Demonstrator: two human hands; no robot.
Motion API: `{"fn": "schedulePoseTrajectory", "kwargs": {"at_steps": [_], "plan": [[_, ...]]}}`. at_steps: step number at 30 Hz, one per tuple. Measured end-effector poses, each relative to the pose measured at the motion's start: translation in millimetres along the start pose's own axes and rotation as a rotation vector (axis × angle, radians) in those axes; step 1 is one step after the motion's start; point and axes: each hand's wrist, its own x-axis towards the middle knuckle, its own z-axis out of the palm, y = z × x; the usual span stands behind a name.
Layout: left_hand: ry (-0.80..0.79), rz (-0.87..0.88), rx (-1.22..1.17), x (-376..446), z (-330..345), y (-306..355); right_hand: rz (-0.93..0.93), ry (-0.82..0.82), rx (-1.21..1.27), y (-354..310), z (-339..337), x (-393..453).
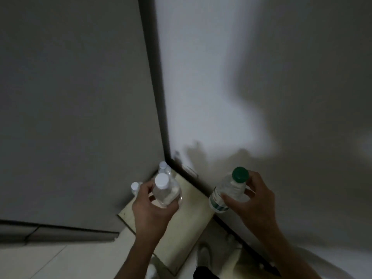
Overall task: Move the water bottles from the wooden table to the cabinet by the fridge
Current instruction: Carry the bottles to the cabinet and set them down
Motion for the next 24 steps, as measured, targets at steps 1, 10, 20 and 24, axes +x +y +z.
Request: {"fn": "schedulePoseTrajectory", "kwargs": {"at_steps": [1, 10, 20, 24], "plan": [[0.015, -0.016, -0.002, -2, 3, -4, -0.007, -0.024, 0.005, 5, 3, 6], [0.061, -0.142, 0.044, -12, -7, -38, 0.007, -0.203, 0.045, 27, 43, 20], [-0.006, -0.160, 0.107, -8, -2, -90, -0.015, -0.294, 0.056, 54, 85, 25], [-0.011, -0.168, 0.150, -8, 12, -118, -0.013, -0.312, 0.052, 79, 100, 28]]}}
